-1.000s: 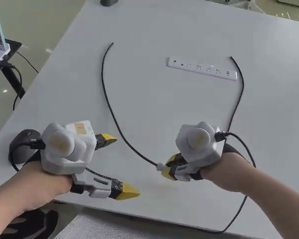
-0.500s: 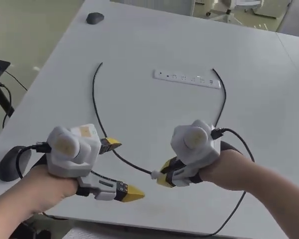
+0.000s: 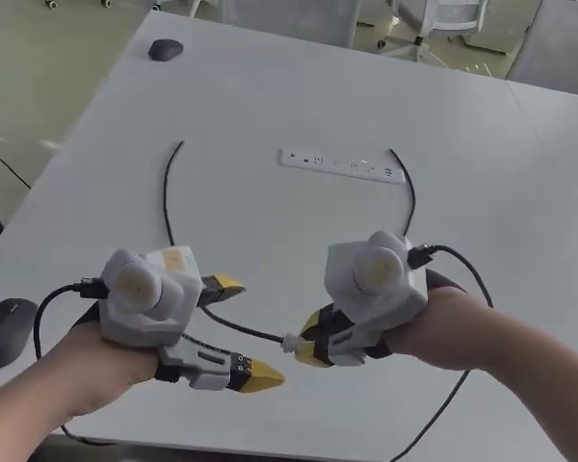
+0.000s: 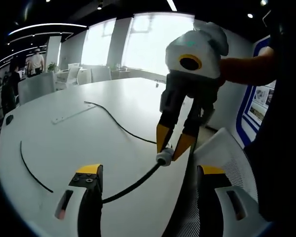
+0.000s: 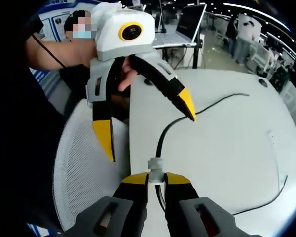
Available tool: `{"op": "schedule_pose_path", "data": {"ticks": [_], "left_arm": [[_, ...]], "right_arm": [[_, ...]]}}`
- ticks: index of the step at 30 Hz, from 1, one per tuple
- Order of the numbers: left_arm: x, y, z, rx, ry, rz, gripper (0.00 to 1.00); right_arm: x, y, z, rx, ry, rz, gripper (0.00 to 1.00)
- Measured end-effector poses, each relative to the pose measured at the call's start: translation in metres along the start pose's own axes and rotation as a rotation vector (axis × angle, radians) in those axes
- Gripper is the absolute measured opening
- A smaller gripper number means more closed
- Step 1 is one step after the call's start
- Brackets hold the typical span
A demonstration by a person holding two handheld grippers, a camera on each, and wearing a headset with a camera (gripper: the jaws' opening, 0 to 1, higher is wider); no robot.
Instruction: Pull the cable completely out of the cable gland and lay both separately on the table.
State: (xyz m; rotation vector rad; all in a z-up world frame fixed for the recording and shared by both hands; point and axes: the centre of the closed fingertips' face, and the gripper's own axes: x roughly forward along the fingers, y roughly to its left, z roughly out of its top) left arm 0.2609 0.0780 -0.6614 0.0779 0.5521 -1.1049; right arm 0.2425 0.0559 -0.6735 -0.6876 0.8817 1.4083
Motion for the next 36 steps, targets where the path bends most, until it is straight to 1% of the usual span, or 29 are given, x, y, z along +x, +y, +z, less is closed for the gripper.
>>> {"op": "schedule_pose_path", "data": {"ticks": [1, 4, 7, 9, 12, 17, 21, 25, 28, 31, 34, 36], "left_arm": [[0.002, -0.001, -0.001, 0.005, 0.003, -0.007, 0.77], [0.004, -0.006, -0.001, 0.015, 0.004, -0.034, 0.73], [0.005, -0.009, 0.001, 0.02, -0.017, -0.057, 0.68], [0.006, -0.009, 0.002, 0.017, -0.023, -0.062, 0.65], [0.007, -0.009, 0.002, 0.008, -0.029, -0.076, 0.57], [0.009, -0.011, 0.006, -0.005, -0.055, -0.088, 0.54], [0.011, -0.01, 0.005, 0.012, -0.051, -0.09, 0.51], [0.01, -0.016, 0.008, 0.021, -0.074, -0.12, 0.4], [0.011, -0.019, 0.008, 0.035, -0.075, -0.126, 0.37], [0.012, -0.023, 0.007, 0.034, -0.075, -0.141, 0.33], [0.013, -0.029, 0.006, 0.043, -0.073, -0.169, 0.25], [0.014, -0.033, 0.003, 0.047, -0.06, -0.187, 0.19]], "right_arm": [[-0.001, 0.001, 0.002, -0.022, -0.006, -0.002, 0.06], [-0.003, 0.004, 0.003, -0.054, -0.007, 0.002, 0.06], [-0.002, 0.005, 0.003, -0.072, 0.001, 0.007, 0.06], [-0.002, 0.004, 0.003, -0.081, 0.005, 0.008, 0.06], [-0.003, 0.004, 0.004, -0.096, 0.005, 0.008, 0.06], [-0.002, 0.004, 0.005, -0.119, 0.013, 0.016, 0.06], [-0.002, 0.004, 0.006, -0.136, 0.01, 0.019, 0.06], [-0.002, 0.007, 0.004, -0.151, 0.014, 0.025, 0.06], [-0.003, 0.008, 0.003, -0.161, 0.017, 0.027, 0.06], [-0.003, 0.009, 0.002, -0.164, 0.018, 0.03, 0.06], [-0.004, 0.01, 0.002, -0.172, 0.015, 0.034, 0.06], [-0.004, 0.01, 0.003, -0.176, 0.012, 0.036, 0.06]]}}
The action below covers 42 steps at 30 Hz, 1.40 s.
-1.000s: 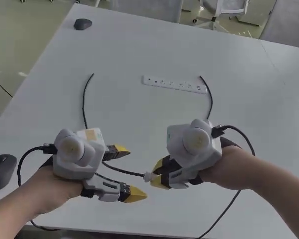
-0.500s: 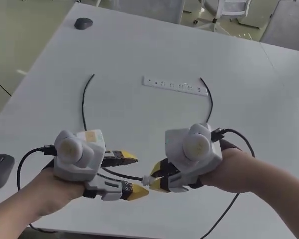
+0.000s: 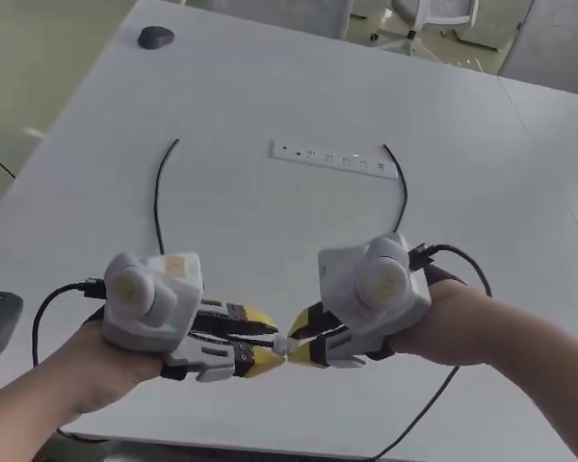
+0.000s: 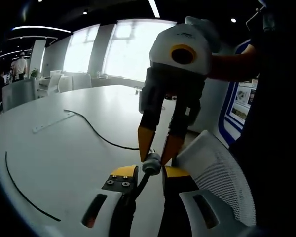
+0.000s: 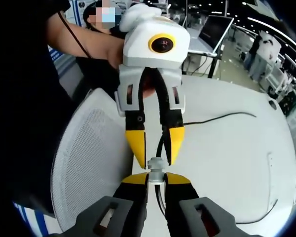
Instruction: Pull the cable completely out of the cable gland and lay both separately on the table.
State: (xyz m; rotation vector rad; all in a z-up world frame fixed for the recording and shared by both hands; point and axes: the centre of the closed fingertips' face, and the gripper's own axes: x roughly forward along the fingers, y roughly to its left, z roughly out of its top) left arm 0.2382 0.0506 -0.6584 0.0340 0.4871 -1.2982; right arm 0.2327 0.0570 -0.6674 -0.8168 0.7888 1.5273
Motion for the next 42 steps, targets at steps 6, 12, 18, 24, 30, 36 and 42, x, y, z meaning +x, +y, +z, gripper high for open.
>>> {"op": "schedule_pose_path", "data": {"ticks": [6, 12, 18, 24, 30, 36, 42], "left_arm": [[0.002, -0.003, 0.002, 0.005, -0.011, -0.01, 0.16], [0.004, -0.005, 0.002, 0.026, -0.009, -0.011, 0.16], [0.005, -0.005, 0.004, 0.018, -0.018, 0.002, 0.16], [0.005, -0.004, 0.005, 0.008, -0.017, -0.005, 0.15], [0.006, -0.003, 0.01, -0.003, -0.022, -0.002, 0.15], [0.004, 0.001, 0.013, -0.006, -0.029, 0.012, 0.15], [0.001, 0.001, 0.014, 0.013, -0.032, 0.012, 0.15]], "right_arm": [[0.0, 0.004, -0.001, -0.029, 0.008, 0.005, 0.06], [-0.002, 0.004, -0.003, -0.049, 0.005, 0.001, 0.06], [-0.003, 0.003, -0.004, -0.057, -0.008, -0.026, 0.07], [-0.005, 0.002, -0.004, -0.052, -0.033, -0.033, 0.08], [-0.01, -0.005, -0.005, -0.009, -0.065, -0.044, 0.11], [-0.021, -0.009, -0.007, 0.101, -0.153, -0.006, 0.13], [-0.038, -0.016, 0.002, 0.351, -0.351, 0.107, 0.14]]}}
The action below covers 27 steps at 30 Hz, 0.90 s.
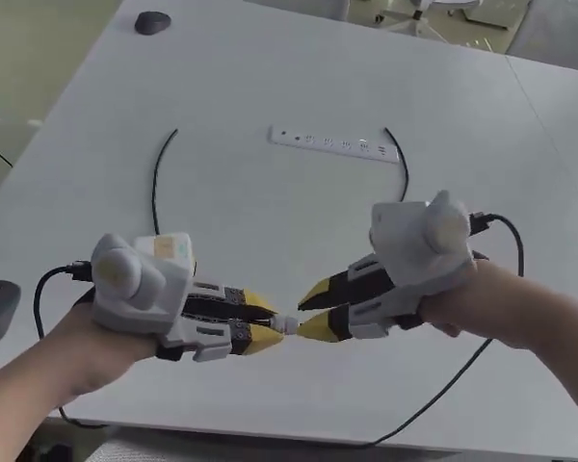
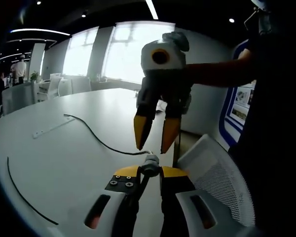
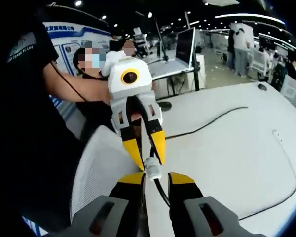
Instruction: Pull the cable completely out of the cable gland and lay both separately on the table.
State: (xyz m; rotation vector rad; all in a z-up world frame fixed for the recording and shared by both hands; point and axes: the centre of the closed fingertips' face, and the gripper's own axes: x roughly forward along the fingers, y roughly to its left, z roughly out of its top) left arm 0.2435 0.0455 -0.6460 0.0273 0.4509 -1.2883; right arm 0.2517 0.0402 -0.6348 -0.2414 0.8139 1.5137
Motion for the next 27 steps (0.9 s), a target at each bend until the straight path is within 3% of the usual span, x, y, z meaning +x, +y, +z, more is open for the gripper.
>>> {"op": "schedule_pose_path", "data": {"ticks": [4, 8, 12, 17, 22, 27], "left_arm": [[-0.002, -0.001, 0.003, -0.001, -0.008, -0.006, 0.15], [-0.003, -0.003, 0.008, 0.009, -0.022, -0.015, 0.15], [-0.002, -0.007, 0.015, 0.026, -0.035, -0.024, 0.15], [-0.001, -0.01, 0.017, 0.042, -0.03, -0.027, 0.15], [-0.001, -0.013, 0.02, 0.055, -0.031, -0.035, 0.15], [0.0, -0.015, 0.022, 0.058, -0.029, -0.041, 0.15]], "right_arm": [[0.001, -0.001, -0.005, 0.11, -0.036, 0.059, 0.15], [-0.001, 0.003, 0.006, 0.218, -0.136, 0.138, 0.15], [-0.003, 0.007, 0.009, 0.294, -0.177, 0.194, 0.14], [-0.002, 0.011, 0.007, 0.352, -0.185, 0.224, 0.1], [-0.001, 0.022, 0.006, 0.373, -0.172, 0.281, 0.11], [0.002, 0.024, 0.005, 0.377, -0.164, 0.294, 0.1]]}}
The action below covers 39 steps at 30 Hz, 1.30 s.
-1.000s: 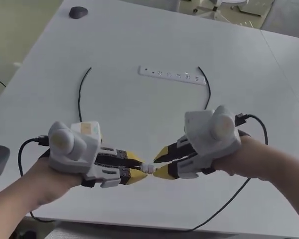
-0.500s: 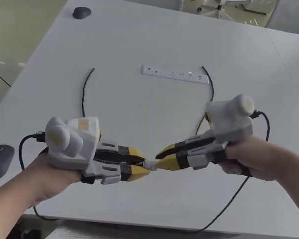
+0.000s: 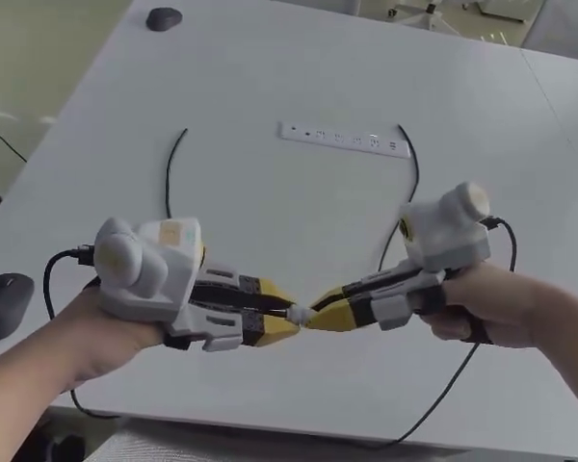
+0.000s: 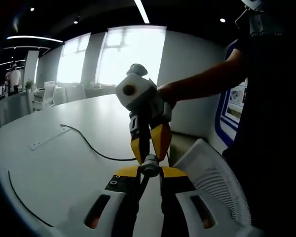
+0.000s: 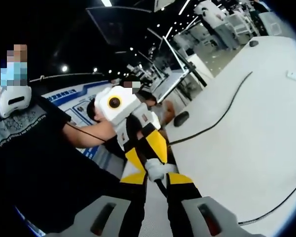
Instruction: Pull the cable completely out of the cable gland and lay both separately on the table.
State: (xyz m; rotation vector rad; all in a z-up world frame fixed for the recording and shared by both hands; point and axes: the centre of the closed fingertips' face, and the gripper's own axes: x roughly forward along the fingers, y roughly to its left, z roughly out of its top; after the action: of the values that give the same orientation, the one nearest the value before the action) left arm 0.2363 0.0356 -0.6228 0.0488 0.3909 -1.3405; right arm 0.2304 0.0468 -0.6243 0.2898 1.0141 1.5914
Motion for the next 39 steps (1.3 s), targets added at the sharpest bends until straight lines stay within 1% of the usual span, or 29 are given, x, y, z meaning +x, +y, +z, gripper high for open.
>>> {"op": "schedule_pose_path", "data": {"ticks": [3, 6, 9, 10, 11, 12, 13, 14, 15, 16, 18, 19, 22, 23, 24, 25, 26, 27, 28, 29, 30, 32, 33, 35, 38, 39], "left_arm": [[-0.001, 0.002, -0.001, -0.007, 0.005, 0.001, 0.15], [-0.001, 0.002, -0.001, -0.016, 0.0, -0.001, 0.15], [-0.002, 0.003, -0.001, -0.033, -0.002, 0.0, 0.15], [-0.002, 0.004, -0.001, -0.037, -0.004, 0.001, 0.15], [-0.002, 0.004, -0.001, -0.039, -0.005, 0.001, 0.15], [-0.003, 0.005, 0.0, -0.049, -0.006, 0.0, 0.15], [-0.003, 0.005, 0.0, -0.064, -0.008, 0.0, 0.15], [-0.004, 0.005, 0.0, -0.071, -0.011, -0.001, 0.15], [-0.004, 0.005, 0.0, -0.071, -0.011, -0.002, 0.15], [-0.004, 0.005, 0.001, -0.084, -0.013, -0.005, 0.15], [-0.003, 0.004, 0.001, -0.09, -0.014, -0.008, 0.15], [-0.003, 0.003, 0.001, -0.093, -0.014, -0.01, 0.15], [-0.003, 0.004, 0.001, -0.1, -0.019, -0.009, 0.15], [-0.003, 0.004, 0.002, -0.101, -0.022, -0.007, 0.15], [-0.003, 0.005, 0.002, -0.108, -0.025, -0.007, 0.15], [-0.003, 0.006, 0.002, -0.124, -0.026, -0.011, 0.15], [-0.003, 0.006, 0.003, -0.127, -0.027, -0.011, 0.15], [-0.003, 0.007, 0.003, -0.136, -0.029, -0.005, 0.15], [-0.003, 0.008, 0.002, -0.143, -0.027, -0.007, 0.15], [-0.002, 0.007, 0.001, -0.174, -0.023, -0.013, 0.15], [-0.002, 0.008, 0.001, -0.17, -0.023, -0.01, 0.15], [-0.001, 0.007, -0.002, -0.175, -0.018, -0.012, 0.15], [-0.001, 0.008, -0.003, -0.176, -0.017, -0.011, 0.15], [-0.001, 0.007, -0.005, -0.182, -0.012, -0.013, 0.15], [-0.001, 0.007, -0.005, -0.184, -0.014, -0.008, 0.15], [-0.001, 0.007, -0.005, -0.18, -0.015, -0.008, 0.15]], "right_arm": [[0.0, 0.0, 0.0, -0.008, 0.001, 0.0, 0.09], [0.0, 0.002, 0.001, -0.038, 0.008, -0.006, 0.08], [0.0, 0.002, 0.002, -0.092, 0.015, -0.025, 0.07], [-0.001, 0.001, 0.004, -0.151, 0.013, -0.04, 0.07], [-0.001, 0.002, 0.004, -0.177, 0.013, -0.052, 0.07], [-0.001, 0.002, 0.005, -0.221, 0.015, -0.072, 0.07], [-0.002, -0.001, 0.006, -0.284, 0.014, -0.087, 0.07], [-0.001, -0.001, 0.006, -0.35, 0.015, -0.108, 0.07], [-0.002, -0.001, 0.006, -0.363, 0.018, -0.115, 0.07], [-0.002, 0.0, 0.005, -0.392, 0.025, -0.134, 0.07], [-0.002, 0.001, 0.004, -0.441, 0.04, -0.164, 0.07], [-0.003, -0.001, 0.004, -0.466, 0.045, -0.177, 0.07], [-0.005, -0.005, 0.005, -0.574, 0.065, -0.243, 0.07], [-0.005, -0.005, 0.006, -0.594, 0.063, -0.263, 0.07], [-0.005, -0.005, 0.006, -0.626, 0.066, -0.281, 0.07], [-0.005, -0.004, 0.006, -0.672, 0.079, -0.309, 0.07], [-0.005, -0.004, 0.006, -0.692, 0.08, -0.33, 0.07], [-0.005, -0.006, 0.007, -0.704, 0.079, -0.368, 0.07], [-0.004, -0.006, 0.006, -0.72, 0.092, -0.383, 0.07], [-0.003, -0.006, 0.005, -0.754, 0.106, -0.396, 0.07], [-0.003, -0.008, 0.004, -0.793, 0.121, -0.422, 0.07], [-0.002, -0.008, 0.001, -0.833, 0.145, -0.439, 0.07], [-0.001, -0.009, 0.0, -0.846, 0.149, -0.444, 0.07], [0.0, -0.009, -0.001, -0.836, 0.145, -0.441, 0.07], [-0.002, -0.01, 0.0, -0.823, 0.124, -0.443, 0.08], [-0.002, -0.01, 0.001, -0.805, 0.112, -0.442, 0.08]]}}
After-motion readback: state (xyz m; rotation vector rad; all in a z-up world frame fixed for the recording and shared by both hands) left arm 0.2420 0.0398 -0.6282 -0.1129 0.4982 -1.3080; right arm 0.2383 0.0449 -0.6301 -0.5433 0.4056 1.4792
